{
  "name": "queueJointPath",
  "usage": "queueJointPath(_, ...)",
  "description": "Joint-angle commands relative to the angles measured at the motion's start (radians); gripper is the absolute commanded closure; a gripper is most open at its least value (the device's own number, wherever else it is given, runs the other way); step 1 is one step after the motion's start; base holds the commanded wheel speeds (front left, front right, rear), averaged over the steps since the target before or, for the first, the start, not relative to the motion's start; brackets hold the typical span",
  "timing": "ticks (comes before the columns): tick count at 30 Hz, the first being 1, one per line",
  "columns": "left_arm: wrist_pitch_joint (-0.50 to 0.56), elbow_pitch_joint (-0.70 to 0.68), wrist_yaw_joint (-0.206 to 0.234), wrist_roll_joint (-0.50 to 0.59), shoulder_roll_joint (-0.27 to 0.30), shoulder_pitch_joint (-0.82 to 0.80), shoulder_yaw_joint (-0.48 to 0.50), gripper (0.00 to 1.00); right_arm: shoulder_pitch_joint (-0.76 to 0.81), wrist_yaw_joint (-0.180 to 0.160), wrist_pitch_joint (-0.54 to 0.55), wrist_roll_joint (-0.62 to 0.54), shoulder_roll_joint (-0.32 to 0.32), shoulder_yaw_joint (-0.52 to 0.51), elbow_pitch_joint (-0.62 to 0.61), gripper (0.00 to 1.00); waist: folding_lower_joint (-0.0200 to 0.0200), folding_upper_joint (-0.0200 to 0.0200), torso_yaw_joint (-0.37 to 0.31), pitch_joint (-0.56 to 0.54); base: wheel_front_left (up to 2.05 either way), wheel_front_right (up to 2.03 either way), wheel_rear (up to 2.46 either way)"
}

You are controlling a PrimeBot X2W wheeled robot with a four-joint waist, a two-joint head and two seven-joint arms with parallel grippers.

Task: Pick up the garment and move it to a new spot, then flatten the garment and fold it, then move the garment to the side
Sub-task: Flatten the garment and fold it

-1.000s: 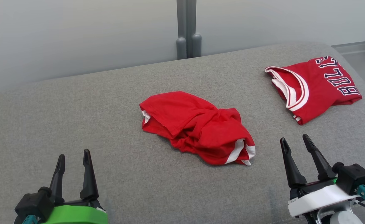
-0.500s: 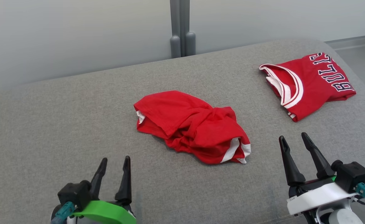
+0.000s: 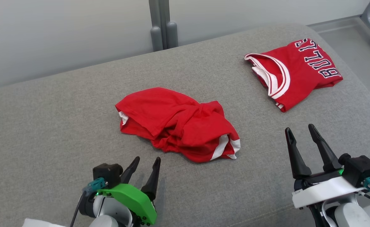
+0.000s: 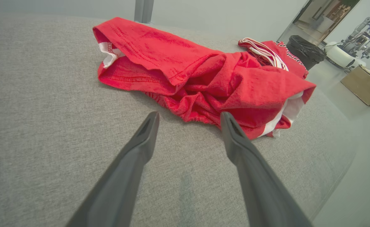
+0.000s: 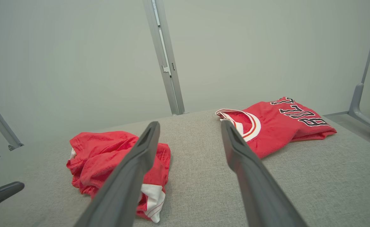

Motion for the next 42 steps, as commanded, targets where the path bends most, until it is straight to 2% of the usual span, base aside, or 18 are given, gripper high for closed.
queueJointPath(1, 0.019, 0.027, -0.013, -0.004, 0.0, -0.026, -0.012, 0.0, -0.013, 0.0, -0.003, -0.009, -0.005, -0.004, -0.003, 0.0, 0.0, 0.0, -0.018, 0.021, 0.0, 0.0, 0.0)
queueJointPath(12, 0.099, 0.196, -0.072, -0.083, -0.047, -0.152, -0.06, 0.0, -0.043, 0.0, -0.003, -0.014, 0.011, -0.004, -0.008, 0.0, 0.0, 0.0, -0.066, 0.067, 0.0, 0.0, 0.0)
queueJointPath(25, 0.169, 0.371, -0.093, -0.211, -0.069, -0.3, -0.062, 0.0, -0.061, 0.0, -0.003, -0.023, 0.028, -0.009, -0.011, 0.0, 0.0, 0.0, -0.107, 0.107, 0.0, 0.0, 0.0)
queueJointPath(32, 0.162, 0.414, -0.096, -0.254, -0.073, -0.337, -0.065, 0.0, -0.057, 0.0, -0.003, -0.025, 0.03, -0.01, -0.007, 0.0, 0.0, 0.0, -0.115, 0.106, 0.0, 0.0, 0.0)
queueJointPath(35, 0.154, 0.438, -0.096, -0.271, -0.073, -0.35, -0.065, 0.09, -0.057, 0.0, -0.003, -0.025, 0.029, -0.01, -0.003, 0.0, 0.0, 0.0, -0.113, 0.104, 0.0, 0.0, 0.0)
queueJointPath(37, 0.147, 0.446, -0.098, -0.281, -0.074, -0.356, -0.073, 0.35, -0.061, 0.0, -0.003, -0.026, 0.028, -0.007, -0.001, 0.0, 0.0, 0.0, -0.11, 0.102, 0.0, 0.0, 0.0)
queueJointPath(39, 0.139, 0.453, -0.1, -0.292, -0.074, -0.363, -0.085, 0.95, -0.064, 0.0, -0.003, -0.026, 0.027, -0.005, 0.001, 0.0, 0.0, 0.0, -0.106, 0.1, 0.0, 0.0, 0.0)
queueJointPath(40, 0.136, 0.455, -0.101, -0.298, -0.074, -0.364, -0.094, 1.0, -0.064, 0.0, -0.003, -0.026, 0.026, -0.005, 0.002, 0.0, 0.0, 0.0, -0.103, 0.098, 0.0, 0.0, 0.0)
queueJointPath(42, 0.132, 0.461, -0.103, -0.313, -0.074, -0.364, -0.108, 1.0, -0.063, 0.0, -0.003, -0.025, 0.025, -0.003, 0.004, 0.0, 0.0, 0.0, -0.098, 0.094, 0.0, 0.0, 0.0)
